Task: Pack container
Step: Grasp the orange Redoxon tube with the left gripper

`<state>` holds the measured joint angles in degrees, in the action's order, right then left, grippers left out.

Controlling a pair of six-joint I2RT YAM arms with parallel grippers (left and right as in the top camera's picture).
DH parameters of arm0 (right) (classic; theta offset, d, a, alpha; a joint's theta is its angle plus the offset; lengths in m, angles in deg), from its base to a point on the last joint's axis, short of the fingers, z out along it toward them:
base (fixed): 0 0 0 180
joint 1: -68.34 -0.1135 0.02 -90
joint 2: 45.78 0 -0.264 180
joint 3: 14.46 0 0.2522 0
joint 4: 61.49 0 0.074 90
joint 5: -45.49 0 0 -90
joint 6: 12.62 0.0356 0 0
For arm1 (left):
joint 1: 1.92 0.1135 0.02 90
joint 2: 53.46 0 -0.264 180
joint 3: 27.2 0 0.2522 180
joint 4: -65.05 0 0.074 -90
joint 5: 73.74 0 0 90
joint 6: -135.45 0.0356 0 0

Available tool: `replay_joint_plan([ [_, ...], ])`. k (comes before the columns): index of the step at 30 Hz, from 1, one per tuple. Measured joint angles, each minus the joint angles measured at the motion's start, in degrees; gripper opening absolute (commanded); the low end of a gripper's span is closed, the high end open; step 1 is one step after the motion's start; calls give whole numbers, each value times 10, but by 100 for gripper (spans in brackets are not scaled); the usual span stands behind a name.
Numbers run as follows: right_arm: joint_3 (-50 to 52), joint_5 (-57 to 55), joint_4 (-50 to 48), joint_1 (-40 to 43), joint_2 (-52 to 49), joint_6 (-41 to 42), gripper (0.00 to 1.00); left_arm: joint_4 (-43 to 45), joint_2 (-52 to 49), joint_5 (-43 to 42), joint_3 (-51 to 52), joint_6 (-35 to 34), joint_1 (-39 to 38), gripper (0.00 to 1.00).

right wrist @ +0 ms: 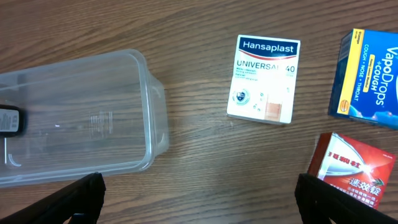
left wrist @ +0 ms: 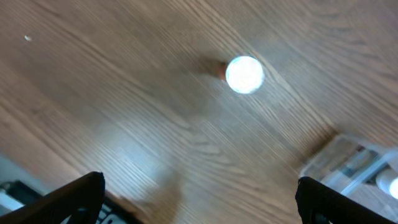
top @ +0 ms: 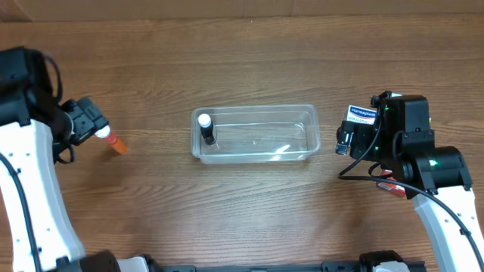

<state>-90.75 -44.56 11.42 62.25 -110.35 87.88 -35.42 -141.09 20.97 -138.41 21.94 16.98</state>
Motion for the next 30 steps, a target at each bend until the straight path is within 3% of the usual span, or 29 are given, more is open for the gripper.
replay_joint_plan([
  [4,0,0,0,0,0,0,100,46,-80,-30,16,26,26,100],
  [11,0,0,0,0,0,0,100,99,-182,-39,19,42,-6,100],
  [13,0,0,0,0,0,0,100,111,-200,-40,19,43,-13,96],
  [19,0,0,0,0,0,0,100,115,-242,-41,19,46,-17,48],
  [27,0,0,0,0,0,0,100,99,-242,-41,19,53,-17,4],
  [30,0,0,0,0,0,0,100,84,-242,-40,19,53,-20,4],
])
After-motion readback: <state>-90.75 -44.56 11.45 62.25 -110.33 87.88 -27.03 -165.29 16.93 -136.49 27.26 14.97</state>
